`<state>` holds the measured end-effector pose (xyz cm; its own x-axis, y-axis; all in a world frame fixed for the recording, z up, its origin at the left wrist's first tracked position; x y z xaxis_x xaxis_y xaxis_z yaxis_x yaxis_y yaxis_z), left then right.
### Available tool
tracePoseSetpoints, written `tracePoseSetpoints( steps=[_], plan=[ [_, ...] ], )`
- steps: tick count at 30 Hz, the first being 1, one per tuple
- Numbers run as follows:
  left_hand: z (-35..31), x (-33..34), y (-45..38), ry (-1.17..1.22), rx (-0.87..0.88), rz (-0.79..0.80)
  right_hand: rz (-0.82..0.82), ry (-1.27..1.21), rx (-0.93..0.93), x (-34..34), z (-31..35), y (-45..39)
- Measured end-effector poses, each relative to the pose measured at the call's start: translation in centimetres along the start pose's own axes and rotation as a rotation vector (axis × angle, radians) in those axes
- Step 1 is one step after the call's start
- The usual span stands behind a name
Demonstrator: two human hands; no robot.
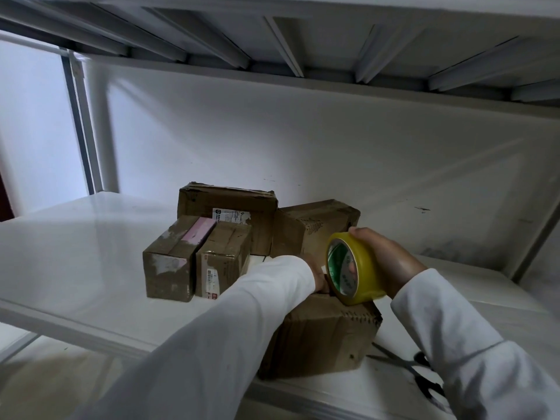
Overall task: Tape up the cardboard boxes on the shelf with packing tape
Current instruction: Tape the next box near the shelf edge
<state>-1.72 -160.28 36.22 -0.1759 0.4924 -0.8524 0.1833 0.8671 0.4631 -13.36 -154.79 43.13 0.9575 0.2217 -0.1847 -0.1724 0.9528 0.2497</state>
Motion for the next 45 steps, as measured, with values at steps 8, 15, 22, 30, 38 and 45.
tracePoseSetpoints(
  steps=[8, 15, 22, 30, 38, 45],
  plan=[
    [1.0, -0.6, -0.3, -0.084, -0.091, -0.031, 0.092, 0.137, 0.086, -0.4, 0.9, 1.6],
    [1.0, -1.3, 0.9, 0.08, -0.057, -0.077, 0.082, 0.086, 0.091, -1.1, -0.1, 1.8],
    [0.2, -2.7, 4.8, 0.213, 0.144, -0.16, 0.054, 0.063, 0.05, -1.6, -0.4, 1.7],
    [-1.4, 1.9, 6.6, -0.063, 0.27, -0.123, 0.024, 0.048, 0.033, -1.5, -0.3, 2.1],
    [-0.5, 2.2, 4.4, -0.068, 0.106, -0.174, 0.094, 0.148, 0.096, -1.2, -0.4, 3.4],
    [-0.7, 2.1, 5.0, -0.147, 0.103, -0.151, 0.051, 0.203, 0.068, -0.8, 0.3, 4.2]
  ],
)
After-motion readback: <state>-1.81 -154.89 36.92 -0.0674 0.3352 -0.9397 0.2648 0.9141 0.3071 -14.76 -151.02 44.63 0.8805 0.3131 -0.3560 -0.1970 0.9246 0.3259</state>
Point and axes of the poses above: each hand's wrist, its own y-axis away from the middle knuckle, its own x-axis out of the palm, z = x × y, the point moved 7 cm from there along -y, towards the middle knuckle, and after that the axes turned 9 degrees about z, right-handed, at the moved point
